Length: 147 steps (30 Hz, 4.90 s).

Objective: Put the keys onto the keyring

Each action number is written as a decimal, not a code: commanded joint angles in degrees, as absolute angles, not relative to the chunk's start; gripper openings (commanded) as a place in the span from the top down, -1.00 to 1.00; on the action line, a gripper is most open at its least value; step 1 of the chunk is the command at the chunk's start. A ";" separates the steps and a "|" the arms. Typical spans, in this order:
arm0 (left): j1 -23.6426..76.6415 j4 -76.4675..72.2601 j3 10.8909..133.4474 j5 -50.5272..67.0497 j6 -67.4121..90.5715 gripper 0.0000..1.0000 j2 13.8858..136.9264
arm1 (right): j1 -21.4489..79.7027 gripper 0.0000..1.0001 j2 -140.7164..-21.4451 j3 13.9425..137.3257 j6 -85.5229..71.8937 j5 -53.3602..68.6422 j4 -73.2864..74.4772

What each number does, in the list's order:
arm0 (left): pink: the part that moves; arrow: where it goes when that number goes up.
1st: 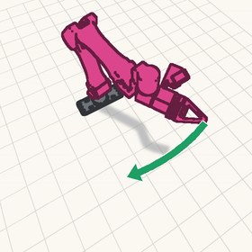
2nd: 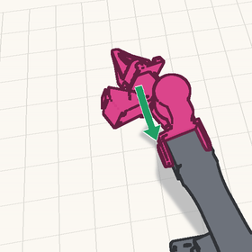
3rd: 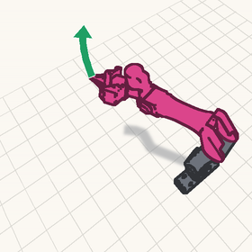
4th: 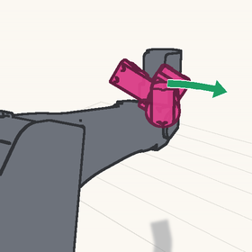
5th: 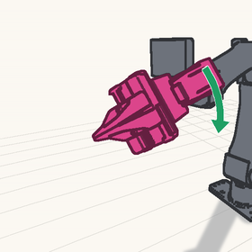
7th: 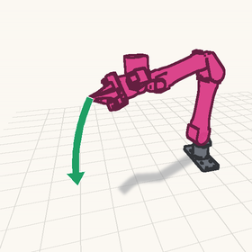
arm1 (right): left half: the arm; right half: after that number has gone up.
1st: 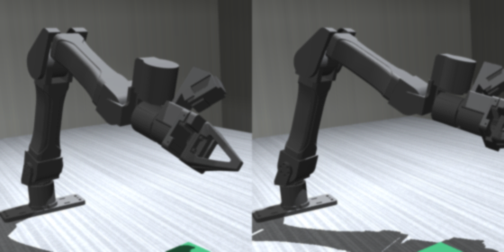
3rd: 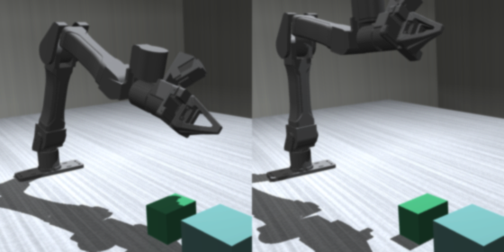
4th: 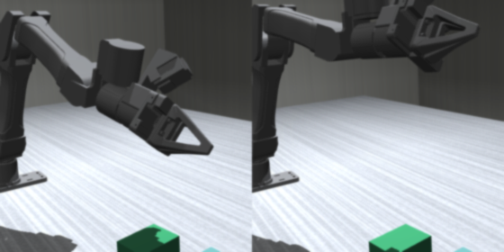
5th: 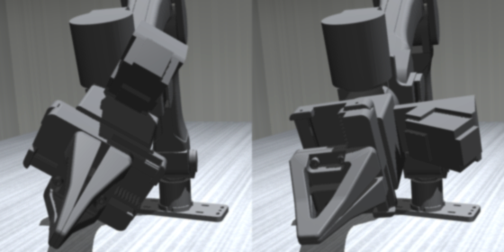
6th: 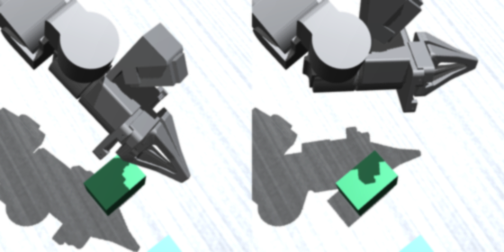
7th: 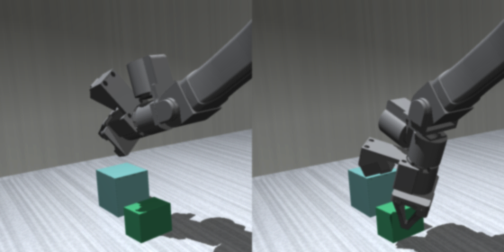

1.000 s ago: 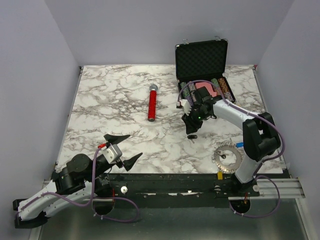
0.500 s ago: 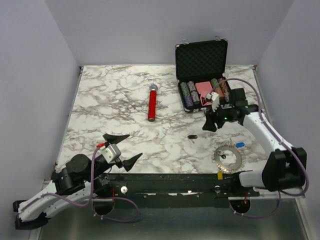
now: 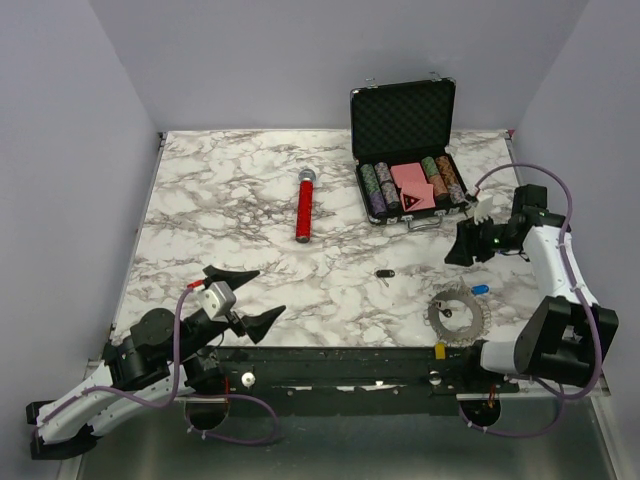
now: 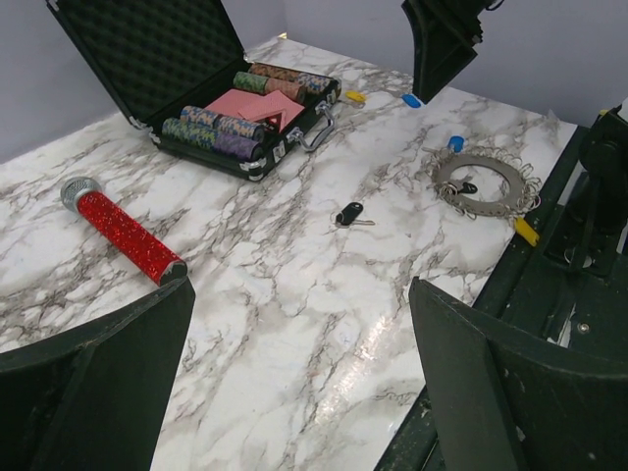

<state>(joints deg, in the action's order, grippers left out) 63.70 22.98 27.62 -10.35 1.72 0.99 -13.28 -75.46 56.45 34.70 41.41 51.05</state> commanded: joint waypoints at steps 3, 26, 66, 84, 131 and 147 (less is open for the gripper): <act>63.37 25.13 28.92 -12.66 2.73 -0.97 0.18 | -20.21 -0.24 -77.87 57.57 38.77 34.03 58.80; 63.37 26.10 29.09 -11.34 1.49 -0.98 0.44 | -20.92 -0.01 -87.98 57.13 41.05 31.37 58.62; 62.67 25.75 28.74 -11.25 1.14 -0.97 0.79 | -9.58 0.22 -87.01 54.49 35.95 26.37 52.21; 62.58 25.66 28.74 -11.16 1.14 -0.97 0.70 | -7.29 0.38 -88.33 53.53 35.33 22.94 50.36; 62.23 25.58 28.74 -10.99 1.05 -0.97 0.62 | -4.31 0.44 -90.00 51.59 35.68 18.89 49.75; 62.05 25.58 28.65 -10.81 1.05 -0.98 0.70 | -3.25 0.31 -89.39 51.68 36.38 22.41 50.54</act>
<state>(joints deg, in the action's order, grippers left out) 62.52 25.87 27.75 -11.29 1.54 1.13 -3.68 -89.36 52.16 35.64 20.40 50.59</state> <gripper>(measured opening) 0.987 0.344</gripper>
